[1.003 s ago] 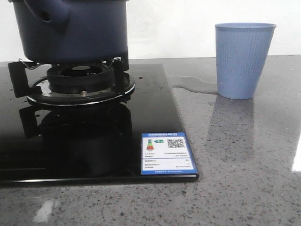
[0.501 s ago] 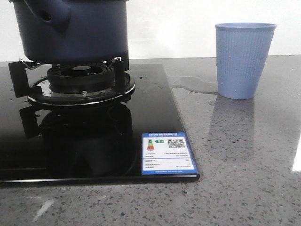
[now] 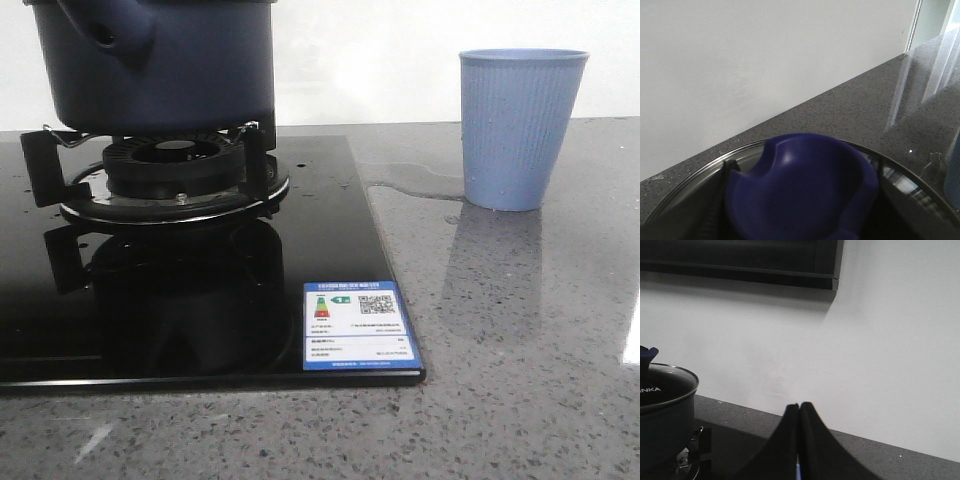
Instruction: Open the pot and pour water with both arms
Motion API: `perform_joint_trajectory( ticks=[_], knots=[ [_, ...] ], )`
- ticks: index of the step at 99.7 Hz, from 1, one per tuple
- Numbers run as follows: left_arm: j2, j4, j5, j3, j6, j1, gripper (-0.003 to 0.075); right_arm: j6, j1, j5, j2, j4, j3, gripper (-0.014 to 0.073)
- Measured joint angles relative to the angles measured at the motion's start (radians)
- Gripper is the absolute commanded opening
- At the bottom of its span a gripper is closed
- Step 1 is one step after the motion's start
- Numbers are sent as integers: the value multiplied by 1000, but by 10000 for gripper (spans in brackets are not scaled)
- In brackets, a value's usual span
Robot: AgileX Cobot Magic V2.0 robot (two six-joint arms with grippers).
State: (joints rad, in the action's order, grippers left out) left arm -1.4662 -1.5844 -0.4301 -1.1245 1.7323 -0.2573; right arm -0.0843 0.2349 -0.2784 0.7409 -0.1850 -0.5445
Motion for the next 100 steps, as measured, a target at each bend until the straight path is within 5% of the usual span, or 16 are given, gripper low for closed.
perform_joint_trajectory(
  ticks=[8, 28, 43, 57, 71, 72, 92, 100],
  knots=[
    [0, 0, 0, 0, 0, 0, 277, 0, 0, 2, 0, 0, 0, -68],
    [2, 6, 6, 0, 0, 0, 550, 0, 0, 14, 0, 0, 0, -68],
    [13, 6, 13, 0, 0, 0, 561, 0, 0, 19, 0, 0, 0, -68],
    [74, 6, 31, 0, -6, 0, 446, 0, 0, 19, 0, 0, 0, -68],
    [203, 2, 69, 6, -75, 0, 236, 0, 0, 32, 0, 1, 0, -68],
    [322, -2, 103, 50, -100, 0, 133, 0, 0, 46, 0, 1, 4, -68],
    [636, -2, 161, 290, -111, 0, -18, 0, 0, -47, 0, -44, 77, -68],
    [762, 3, 167, 403, -111, 0, -20, 0, 0, -135, -4, -76, 120, -68]
  ],
)
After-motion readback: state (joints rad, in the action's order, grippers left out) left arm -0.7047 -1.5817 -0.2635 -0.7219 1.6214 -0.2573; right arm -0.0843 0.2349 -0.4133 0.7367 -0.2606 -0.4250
